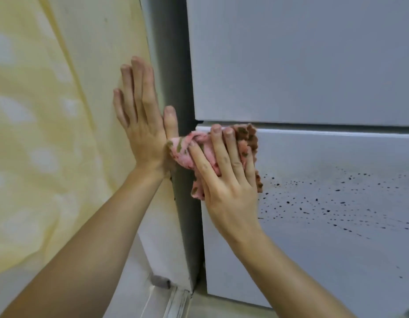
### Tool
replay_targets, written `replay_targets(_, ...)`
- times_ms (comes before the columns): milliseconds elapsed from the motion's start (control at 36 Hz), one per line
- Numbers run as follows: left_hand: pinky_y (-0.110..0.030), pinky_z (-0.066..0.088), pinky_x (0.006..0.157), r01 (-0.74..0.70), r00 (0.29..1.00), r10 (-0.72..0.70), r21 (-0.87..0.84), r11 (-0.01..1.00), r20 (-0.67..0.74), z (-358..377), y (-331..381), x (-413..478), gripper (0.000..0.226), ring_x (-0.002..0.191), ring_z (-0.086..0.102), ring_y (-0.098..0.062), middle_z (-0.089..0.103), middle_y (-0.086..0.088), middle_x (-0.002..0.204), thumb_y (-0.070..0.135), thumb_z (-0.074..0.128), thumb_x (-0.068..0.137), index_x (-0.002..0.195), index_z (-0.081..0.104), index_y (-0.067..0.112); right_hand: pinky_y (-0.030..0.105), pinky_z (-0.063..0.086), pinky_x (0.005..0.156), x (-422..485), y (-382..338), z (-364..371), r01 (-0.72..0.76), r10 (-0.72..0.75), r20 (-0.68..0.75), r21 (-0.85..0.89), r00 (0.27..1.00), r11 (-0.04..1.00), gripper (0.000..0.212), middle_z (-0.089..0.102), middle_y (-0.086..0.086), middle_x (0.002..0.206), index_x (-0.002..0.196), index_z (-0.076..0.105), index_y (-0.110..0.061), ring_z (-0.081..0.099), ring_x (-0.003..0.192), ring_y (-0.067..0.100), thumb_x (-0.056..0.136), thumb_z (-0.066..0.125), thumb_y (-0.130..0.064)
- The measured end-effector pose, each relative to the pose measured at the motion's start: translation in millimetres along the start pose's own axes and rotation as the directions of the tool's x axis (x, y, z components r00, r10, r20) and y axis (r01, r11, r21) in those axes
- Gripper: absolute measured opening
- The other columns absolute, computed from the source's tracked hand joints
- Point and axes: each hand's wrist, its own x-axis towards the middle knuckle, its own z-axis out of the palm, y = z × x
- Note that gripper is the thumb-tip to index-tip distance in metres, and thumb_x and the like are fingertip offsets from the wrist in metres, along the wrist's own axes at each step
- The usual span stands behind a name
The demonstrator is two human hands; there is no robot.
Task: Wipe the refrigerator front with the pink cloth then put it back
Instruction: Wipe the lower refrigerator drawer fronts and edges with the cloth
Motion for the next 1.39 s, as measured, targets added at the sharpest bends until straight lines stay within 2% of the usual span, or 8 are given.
replay_targets(111, -0.057, 0.009, 0.129, -0.003, 0.997, 0.009, -0.076, 0.997, 0.081, -10.5, -3.3, -8.0, 0.059, 0.156, 0.021, -0.045, 0.030, -0.030, 0.165, 0.013, 0.040, 0.102, 0.156, 0.031, -0.008, 0.047, 0.011, 0.132, -80.5, -4.7, 20.9, -0.017, 0.017, 0.086, -0.002, 0.996, 1.000, 0.072, 0.017, 0.007, 0.174, 0.161, 0.040, -0.025, 0.012, 0.162, 0.024, 0.097, 0.074, -0.021)
replay_targets(333, -0.064, 0.013, 0.127, 0.034, 0.989, -0.030, -0.027, 0.999, 0.143, -15.6, -15.1, -60.4, 0.058, 0.157, 0.018, -0.042, 0.027, -0.027, 0.167, 0.020, 0.036, 0.105, 0.159, 0.030, 0.001, 0.043, 0.000, 0.132, -129.6, -8.7, 32.7, -0.051, 0.060, 0.186, -0.048, 0.981, 0.998, 0.076, 0.001, 0.000, 0.177, 0.163, 0.027, -0.030, 0.003, 0.163, 0.020, 0.093, 0.055, -0.027)
replay_targets(556, -0.058, 0.007, 0.129, 0.095, 0.982, -0.080, -0.081, 0.992, 0.172, -22.2, -16.0, -70.0, 0.054, 0.159, 0.015, -0.039, 0.025, -0.023, 0.169, 0.017, 0.035, 0.107, 0.160, 0.033, 0.007, 0.048, 0.000, 0.132, -51.2, -7.6, 10.4, -0.130, 0.130, 0.004, 0.016, 0.991, 0.991, 0.065, 0.005, 0.007, 0.174, 0.163, 0.031, -0.025, -0.002, 0.163, 0.023, 0.101, 0.052, -0.016)
replay_targets(694, -0.052, -0.003, 0.130, 0.175, 0.953, -0.142, -0.103, 0.979, 0.269, -32.3, -9.1, -72.4, 0.055, 0.162, 0.002, -0.031, 0.012, -0.015, 0.174, 0.013, 0.040, 0.112, 0.165, 0.024, 0.015, 0.055, 0.007, 0.130, 17.1, -16.1, 1.3, -0.248, 0.258, -0.149, 0.080, 0.955, 0.965, 0.050, 0.028, 0.020, 0.168, 0.159, 0.044, -0.020, 0.020, 0.158, 0.038, 0.110, 0.053, -0.019)
replay_targets(806, -0.050, -0.005, 0.130, 0.163, 0.946, -0.124, -0.110, 0.980, 0.299, -36.8, -10.5, -69.6, 0.055, 0.162, 0.000, -0.031, 0.009, -0.015, 0.174, 0.016, 0.040, 0.113, 0.165, 0.023, 0.014, 0.054, 0.015, 0.129, 3.0, -18.0, 9.4, -0.167, 0.170, -0.189, 0.035, 0.967, 0.985, 0.048, 0.032, 0.015, 0.166, 0.156, 0.050, -0.023, 0.026, 0.157, 0.034, 0.109, 0.057, -0.017)
replay_targets(1139, -0.056, 0.006, 0.129, 0.154, 0.953, -0.121, -0.103, 0.983, 0.277, -39.4, -8.2, -69.2, 0.055, 0.162, 0.007, -0.030, 0.016, -0.013, 0.174, 0.014, 0.040, 0.111, 0.164, 0.028, 0.014, 0.045, 0.002, 0.132, -123.1, -4.9, 19.9, 0.089, -0.085, 0.239, -0.004, 0.967, 0.996, 0.071, 0.029, 0.000, 0.170, 0.150, 0.058, -0.027, 0.013, 0.162, 0.016, 0.083, 0.049, -0.002)
replay_targets(1306, -0.059, 0.009, 0.128, 0.157, 0.957, -0.125, -0.105, 0.982, 0.261, -37.3, -8.1, -71.1, 0.056, 0.162, 0.008, -0.030, 0.017, -0.013, 0.174, 0.013, 0.041, 0.109, 0.164, 0.029, 0.014, 0.051, -0.008, 0.130, -50.9, -4.9, -3.7, 0.008, -0.009, -0.012, -0.075, 1.000, 0.997, 0.059, 0.022, 0.011, 0.169, 0.148, 0.060, -0.028, -0.003, 0.163, 0.024, 0.096, 0.052, -0.003)
replay_targets(1389, -0.059, 0.009, 0.128, 0.161, 0.956, -0.127, -0.113, 0.980, 0.264, -40.2, -6.2, -70.0, 0.058, 0.162, 0.008, -0.031, 0.017, -0.013, 0.173, 0.011, 0.045, 0.107, 0.164, 0.030, 0.013, 0.051, 0.000, 0.130, 3.0, -0.7, -12.6, -0.079, 0.069, -0.222, -0.035, 0.973, 0.996, 0.041, 0.027, 0.012, 0.165, 0.143, 0.065, -0.025, 0.013, 0.161, 0.033, 0.106, 0.058, -0.009)
